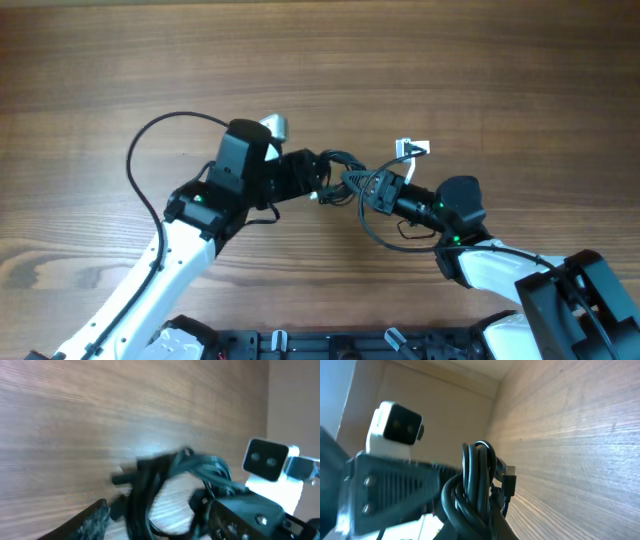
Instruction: Untangle cables
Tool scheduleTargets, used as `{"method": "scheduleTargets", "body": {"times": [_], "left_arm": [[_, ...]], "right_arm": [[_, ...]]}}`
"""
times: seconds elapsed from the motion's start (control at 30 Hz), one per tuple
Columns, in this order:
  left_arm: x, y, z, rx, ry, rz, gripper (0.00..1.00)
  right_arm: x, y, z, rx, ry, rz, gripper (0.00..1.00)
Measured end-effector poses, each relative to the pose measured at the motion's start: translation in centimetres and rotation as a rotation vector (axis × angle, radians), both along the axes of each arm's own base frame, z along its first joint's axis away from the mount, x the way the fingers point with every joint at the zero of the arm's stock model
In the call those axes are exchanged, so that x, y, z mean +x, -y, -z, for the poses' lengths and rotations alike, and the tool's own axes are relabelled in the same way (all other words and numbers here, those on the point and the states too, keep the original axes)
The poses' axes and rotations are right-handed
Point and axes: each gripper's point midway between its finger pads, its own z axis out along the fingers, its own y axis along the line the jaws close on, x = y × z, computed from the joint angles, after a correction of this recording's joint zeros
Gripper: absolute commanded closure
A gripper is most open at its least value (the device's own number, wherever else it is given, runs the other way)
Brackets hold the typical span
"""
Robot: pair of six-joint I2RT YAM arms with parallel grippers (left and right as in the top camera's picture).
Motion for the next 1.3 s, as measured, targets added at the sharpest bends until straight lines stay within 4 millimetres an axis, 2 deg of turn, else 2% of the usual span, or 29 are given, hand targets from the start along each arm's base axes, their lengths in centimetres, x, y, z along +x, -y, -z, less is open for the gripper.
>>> {"method": "scheduleTargets", "body": {"times": [0.1,0.13,0.17,0.23,0.33,0.37,0.43,0.47,0.53,0.57,0.6,0.63,0.67,0.7,0.77,0.87,0.9,0.93,1.0,1.03,1.1,1.13,1.2,1.3], "left_arm": [[0.6,-0.8,-0.1,0.023,0.045,0.032,0.33],[0.5,-0.8,-0.1,0.027,0.055,0.050,0.36],[0.4,-0.6,-0.2,0.026,0.060,0.064,0.43],[0.0,-0.3,-0.2,0.028,0.073,0.111,0.55],[-1.7,-0.3,0.7,0.050,0.034,0.194,0.57],[-2.1,-0.4,0.9,0.056,0.020,0.207,0.65],[-2.7,-0.5,1.4,0.070,0.001,0.226,0.88],[-2.8,-0.5,1.4,0.069,-0.001,0.231,0.96],[-2.7,-0.5,1.3,0.067,0.003,0.228,0.96],[-2.5,-0.5,1.1,0.065,0.016,0.225,0.96],[-2.2,-0.4,1.0,0.064,0.031,0.222,0.96],[-1.9,-0.4,0.9,0.068,0.041,0.216,0.96],[-1.6,-0.6,0.9,0.078,0.052,0.205,0.96],[-1.0,-1.1,1.0,0.109,0.067,0.169,0.96],[0.0,-2.5,1.4,0.161,0.063,0.076,0.96],[2.1,-5.3,1.5,0.182,0.046,-0.119,0.96],[2.8,-6.2,1.3,0.174,0.048,-0.169,0.96],[3.1,-6.7,1.2,0.161,0.034,-0.210,0.96],[4.0,-8.1,1.0,0.115,-0.003,-0.356,0.96],[4.2,-8.5,1.0,0.100,-0.015,-0.405,0.96],[4.4,-8.9,1.0,0.067,-0.046,-0.486,0.96],[4.5,-9.0,1.0,0.052,-0.058,-0.516,0.96],[4.5,-9.2,1.0,0.017,-0.086,-0.578,0.96],[4.4,-8.9,1.1,-0.044,-0.141,-0.648,0.96]], "right_arm": [[-0.6,-0.3,0.0,0.003,-0.001,-0.036,0.95],[-0.7,-0.3,-0.1,0.004,0.000,-0.046,0.95],[-0.9,-0.4,-0.1,0.005,0.003,-0.059,0.95],[-1.5,-0.7,-0.6,0.015,0.024,-0.097,0.96],[-1.6,-0.7,-1.1,0.023,0.054,-0.106,0.95],[-1.6,-0.7,-1.1,0.024,0.054,-0.108,0.95],[-1.7,-0.7,-1.1,0.023,0.058,-0.109,0.95],[-1.7,-0.7,-1.1,0.019,0.067,-0.109,0.95],[-1.7,-0.7,-1.2,0.015,0.080,-0.109,0.95],[-1.6,-0.7,-1.2,0.013,0.087,-0.106,0.88],[-1.5,-0.7,-1.2,0.010,0.094,-0.101,0.77],[-1.5,-0.7,-1.2,0.006,0.104,-0.099,0.61],[-1.5,-0.7,-1.2,0.001,0.111,-0.100,0.25],[-1.5,-0.7,-1.1,-0.003,0.117,-0.100,0.01],[-0.6,0.5,-0.8,-0.014,0.113,-0.068,0.01],[2.4,4.1,0.8,-0.053,0.014,0.029,0.01],[3.2,4.4,0.6,-0.056,-0.007,0.033,0.05],[3.9,4.3,0.4,-0.062,-0.030,0.024,0.16],[5.1,3.1,-1.0,-0.066,-0.065,-0.012,0.24],[4.9,1.8,-1.5,-0.070,-0.071,-0.049,0.25],[2.7,-1.6,-1.4,-0.080,-0.095,-0.142,0.25],[1.7,-2.9,-0.9,-0.091,-0.121,-0.164,0.29],[0.0,-5.8,-0.5,-0.106,-0.149,-0.180,0.28],[-0.4,-7.6,-0.1,-0.105,-0.214,-0.105,0.28]]}}
